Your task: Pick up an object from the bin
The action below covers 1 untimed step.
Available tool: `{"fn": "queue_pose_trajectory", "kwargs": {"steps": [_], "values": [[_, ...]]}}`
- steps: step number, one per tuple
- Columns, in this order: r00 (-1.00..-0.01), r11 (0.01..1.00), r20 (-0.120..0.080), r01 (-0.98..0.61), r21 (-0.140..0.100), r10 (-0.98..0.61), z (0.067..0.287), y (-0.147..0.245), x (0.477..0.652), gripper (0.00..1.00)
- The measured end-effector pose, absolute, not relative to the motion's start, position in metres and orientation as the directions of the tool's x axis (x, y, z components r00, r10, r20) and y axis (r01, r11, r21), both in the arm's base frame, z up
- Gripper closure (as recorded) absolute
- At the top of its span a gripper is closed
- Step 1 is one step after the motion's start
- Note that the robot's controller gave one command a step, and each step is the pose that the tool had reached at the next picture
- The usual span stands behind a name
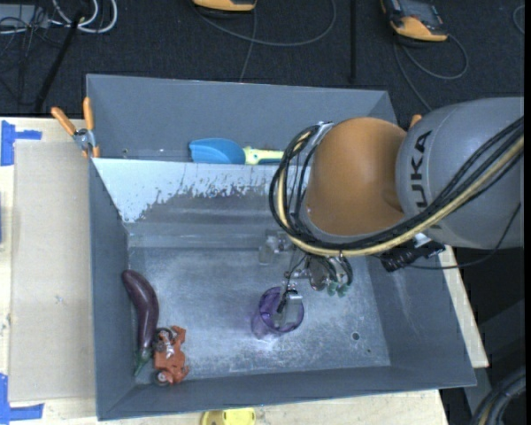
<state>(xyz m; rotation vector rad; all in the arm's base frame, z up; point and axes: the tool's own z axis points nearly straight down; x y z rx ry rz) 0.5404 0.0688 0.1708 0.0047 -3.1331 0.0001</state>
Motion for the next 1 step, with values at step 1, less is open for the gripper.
{"fn": "queue_pose_trajectory", "kwargs": {"steps": [1], "values": [[-1.000,1.000,0.001,-0.001,0.000,-0.001,0.1753,0.0684,0.5418,0.00]]}}
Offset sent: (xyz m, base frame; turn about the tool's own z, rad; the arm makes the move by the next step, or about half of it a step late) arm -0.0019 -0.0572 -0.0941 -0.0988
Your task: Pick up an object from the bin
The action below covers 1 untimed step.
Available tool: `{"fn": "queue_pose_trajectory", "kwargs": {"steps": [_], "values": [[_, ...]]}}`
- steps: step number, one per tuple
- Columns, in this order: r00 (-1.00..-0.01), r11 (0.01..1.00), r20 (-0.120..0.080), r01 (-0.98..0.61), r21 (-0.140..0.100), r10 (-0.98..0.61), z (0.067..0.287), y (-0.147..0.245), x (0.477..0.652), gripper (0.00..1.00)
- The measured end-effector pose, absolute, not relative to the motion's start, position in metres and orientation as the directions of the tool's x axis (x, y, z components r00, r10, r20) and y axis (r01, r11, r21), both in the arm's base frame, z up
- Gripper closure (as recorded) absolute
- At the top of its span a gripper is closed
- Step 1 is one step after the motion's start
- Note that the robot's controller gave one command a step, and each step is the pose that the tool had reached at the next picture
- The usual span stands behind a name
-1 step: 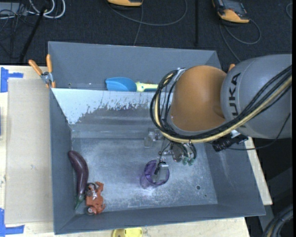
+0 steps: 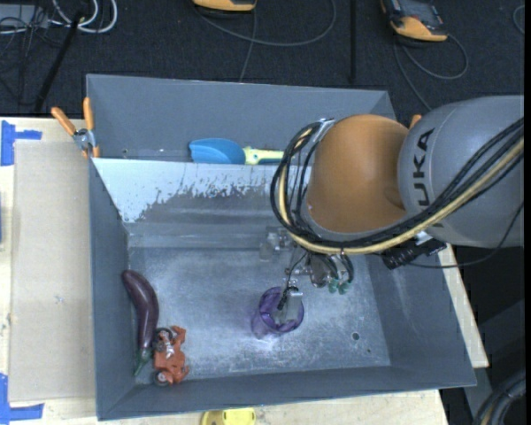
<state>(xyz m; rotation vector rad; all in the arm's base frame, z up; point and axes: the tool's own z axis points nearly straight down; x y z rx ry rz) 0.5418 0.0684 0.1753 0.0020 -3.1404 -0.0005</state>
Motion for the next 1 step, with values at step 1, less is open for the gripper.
{"fn": "queue_pose_trajectory", "kwargs": {"steps": [1], "values": [[-0.999,0.999,-0.008,-0.051,0.002,-0.051,0.1338,0.0453,0.5424,0.00]]}}
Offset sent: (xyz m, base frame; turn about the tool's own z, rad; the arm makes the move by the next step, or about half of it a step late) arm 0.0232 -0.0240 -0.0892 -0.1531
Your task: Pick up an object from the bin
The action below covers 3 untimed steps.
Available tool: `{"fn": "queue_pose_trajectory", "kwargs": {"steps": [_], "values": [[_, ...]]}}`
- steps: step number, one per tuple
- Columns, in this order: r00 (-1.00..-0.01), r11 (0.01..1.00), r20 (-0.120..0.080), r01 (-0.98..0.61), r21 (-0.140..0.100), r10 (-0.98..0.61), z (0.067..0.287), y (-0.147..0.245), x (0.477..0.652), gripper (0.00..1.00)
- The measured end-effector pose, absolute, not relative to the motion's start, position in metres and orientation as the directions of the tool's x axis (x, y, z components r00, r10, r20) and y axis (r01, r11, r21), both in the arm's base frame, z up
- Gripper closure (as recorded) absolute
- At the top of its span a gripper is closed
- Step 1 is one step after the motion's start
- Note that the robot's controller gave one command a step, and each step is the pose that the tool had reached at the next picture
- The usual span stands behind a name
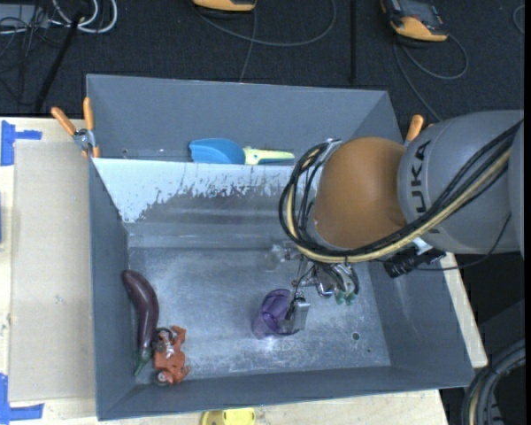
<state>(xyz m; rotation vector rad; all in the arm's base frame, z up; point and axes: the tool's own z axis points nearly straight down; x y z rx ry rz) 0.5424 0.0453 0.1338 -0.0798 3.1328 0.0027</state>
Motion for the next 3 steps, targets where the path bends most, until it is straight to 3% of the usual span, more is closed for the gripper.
{"fn": "queue_pose_trajectory", "kwargs": {"steps": [1,2,3], "values": [[-0.989,0.989,0.000,-0.151,0.001,-0.151,0.086,0.045,0.565,1.00],[-0.989,0.989,0.000,-0.150,0.001,-0.150,0.086,0.045,0.565,1.00],[-0.991,0.991,0.000,-0.136,0.000,-0.136,0.205,0.041,0.524,1.00]]}}
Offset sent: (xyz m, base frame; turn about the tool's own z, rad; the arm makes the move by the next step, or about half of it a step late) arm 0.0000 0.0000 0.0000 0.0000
